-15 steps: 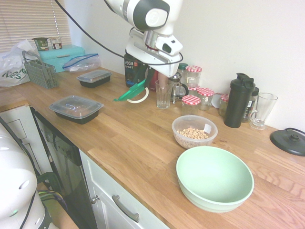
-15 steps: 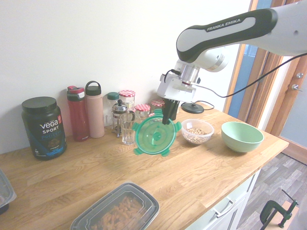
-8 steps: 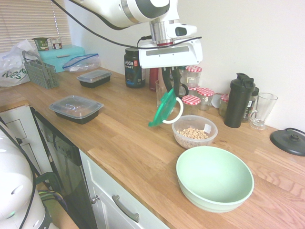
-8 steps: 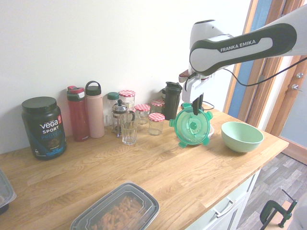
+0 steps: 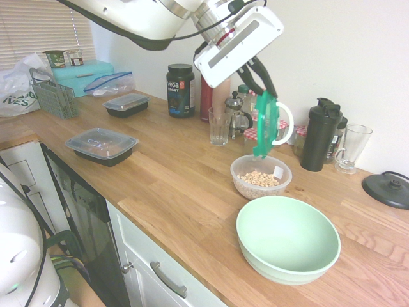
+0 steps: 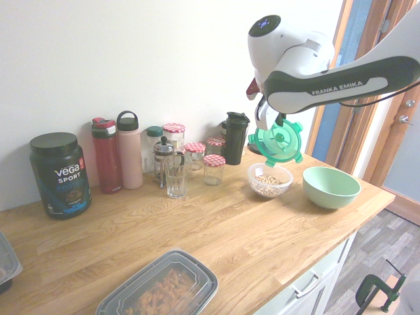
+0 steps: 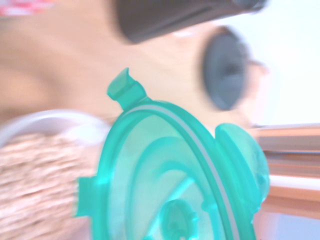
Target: Cover the lid of food container
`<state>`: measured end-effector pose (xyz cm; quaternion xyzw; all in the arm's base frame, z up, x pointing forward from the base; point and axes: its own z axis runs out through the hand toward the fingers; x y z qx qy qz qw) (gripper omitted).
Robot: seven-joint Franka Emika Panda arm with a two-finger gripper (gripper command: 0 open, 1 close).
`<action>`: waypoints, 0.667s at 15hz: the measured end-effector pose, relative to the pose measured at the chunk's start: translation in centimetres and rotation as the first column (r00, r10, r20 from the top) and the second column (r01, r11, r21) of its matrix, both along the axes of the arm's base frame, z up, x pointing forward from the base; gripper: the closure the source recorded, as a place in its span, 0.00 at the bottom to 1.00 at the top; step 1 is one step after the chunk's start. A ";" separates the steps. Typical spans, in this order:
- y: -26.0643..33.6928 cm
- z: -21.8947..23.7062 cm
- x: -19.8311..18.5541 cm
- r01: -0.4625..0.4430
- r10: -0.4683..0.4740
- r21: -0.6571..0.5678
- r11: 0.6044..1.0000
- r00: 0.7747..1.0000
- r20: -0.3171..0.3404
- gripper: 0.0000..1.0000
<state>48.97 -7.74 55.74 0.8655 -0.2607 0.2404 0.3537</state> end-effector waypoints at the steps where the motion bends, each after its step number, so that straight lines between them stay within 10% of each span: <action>1: -0.7 -0.8 1.1 0.000 0.001 -0.067 0.998 1.000 0.020 1.00; 10: 1.1 -8.2 1.1 0.033 -0.052 -0.404 0.914 0.998 -0.035 1.00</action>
